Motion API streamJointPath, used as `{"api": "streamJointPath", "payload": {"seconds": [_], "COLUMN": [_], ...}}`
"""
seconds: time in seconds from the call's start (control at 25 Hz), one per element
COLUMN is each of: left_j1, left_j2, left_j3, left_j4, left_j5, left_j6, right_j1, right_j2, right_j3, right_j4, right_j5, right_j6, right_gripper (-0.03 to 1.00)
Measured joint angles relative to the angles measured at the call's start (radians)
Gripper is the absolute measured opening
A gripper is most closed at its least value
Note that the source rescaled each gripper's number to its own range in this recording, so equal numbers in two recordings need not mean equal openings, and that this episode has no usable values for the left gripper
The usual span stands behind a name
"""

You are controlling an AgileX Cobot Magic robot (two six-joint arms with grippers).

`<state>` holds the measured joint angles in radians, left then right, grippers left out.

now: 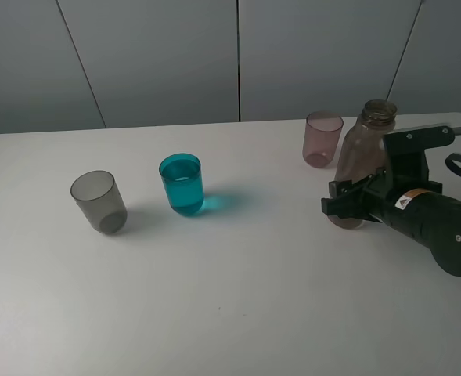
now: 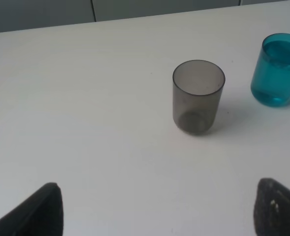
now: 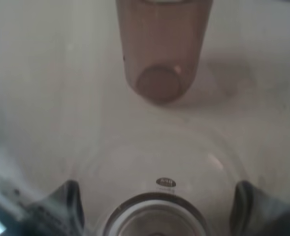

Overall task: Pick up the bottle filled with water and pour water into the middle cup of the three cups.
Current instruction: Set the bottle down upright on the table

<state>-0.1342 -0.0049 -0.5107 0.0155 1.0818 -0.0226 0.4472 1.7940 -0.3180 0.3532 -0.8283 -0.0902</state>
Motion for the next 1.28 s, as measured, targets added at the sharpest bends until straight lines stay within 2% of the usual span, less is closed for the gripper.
{"api": "streamJointPath", "payload": {"seconds": [0.76, 0.8, 0.88, 0.96, 1.28], "left_j1": [0.000, 0.000, 0.000, 0.000, 0.000], "left_j2": [0.000, 0.000, 0.000, 0.000, 0.000], "left_j3": [0.000, 0.000, 0.000, 0.000, 0.000], "left_j4": [0.000, 0.000, 0.000, 0.000, 0.000], "left_j5": [0.000, 0.000, 0.000, 0.000, 0.000], "left_j6": [0.000, 0.000, 0.000, 0.000, 0.000], "right_j1": [0.000, 0.000, 0.000, 0.000, 0.000], "right_j2": [0.023, 0.025, 0.027, 0.029, -0.007], "right_j3": [0.000, 0.000, 0.000, 0.000, 0.000], "right_j4": [-0.002, -0.002, -0.002, -0.002, -0.002], "right_j5": [-0.021, -0.021, -0.010, 0.008, 0.069], "right_j6": [0.028, 0.029, 0.029, 0.029, 0.029], "right_gripper": [0.20, 0.25, 0.42, 0.52, 0.56]}}
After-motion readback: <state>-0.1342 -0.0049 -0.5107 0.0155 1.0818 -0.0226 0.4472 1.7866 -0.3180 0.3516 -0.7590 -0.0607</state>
